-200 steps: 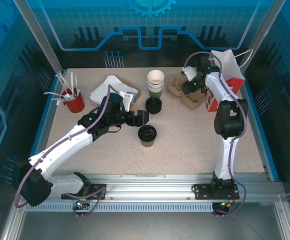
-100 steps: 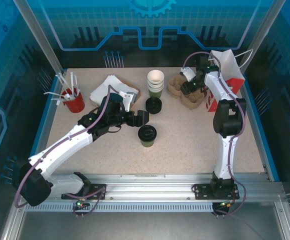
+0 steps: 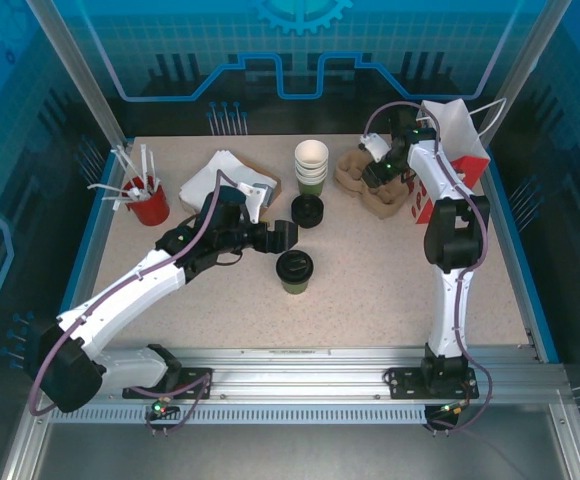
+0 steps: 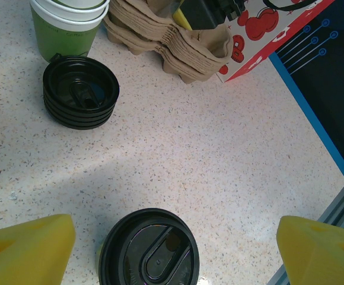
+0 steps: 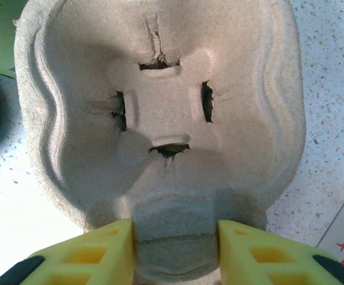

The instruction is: Pack the takeout coffee

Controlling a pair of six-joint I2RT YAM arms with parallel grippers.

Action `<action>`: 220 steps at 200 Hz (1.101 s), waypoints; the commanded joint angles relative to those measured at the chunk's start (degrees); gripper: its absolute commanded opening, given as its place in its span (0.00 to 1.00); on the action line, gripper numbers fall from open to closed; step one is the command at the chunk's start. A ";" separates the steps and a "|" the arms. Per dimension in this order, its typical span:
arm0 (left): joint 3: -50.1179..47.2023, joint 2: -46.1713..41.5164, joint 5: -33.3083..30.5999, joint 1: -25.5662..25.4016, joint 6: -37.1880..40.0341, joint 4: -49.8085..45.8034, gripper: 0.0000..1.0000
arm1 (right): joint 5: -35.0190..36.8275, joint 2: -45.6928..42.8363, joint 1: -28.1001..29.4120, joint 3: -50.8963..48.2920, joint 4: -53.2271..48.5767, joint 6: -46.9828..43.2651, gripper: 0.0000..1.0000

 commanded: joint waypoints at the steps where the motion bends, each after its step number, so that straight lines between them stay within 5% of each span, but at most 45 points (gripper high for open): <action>1: 0.62 -0.58 -0.30 -0.29 1.13 -0.37 0.90 | -1.29 0.07 -1.02 2.11 -2.51 -0.63 0.36; 147: -0.42 -1.33 -1.61 -0.36 1.62 -0.45 0.90 | -4.17 -11.09 -0.62 1.26 -2.78 5.43 0.31; 220: -3.98 -3.79 -3.97 0.67 0.22 0.08 0.91 | 4.67 -36.77 8.03 -30.34 4.89 24.40 0.33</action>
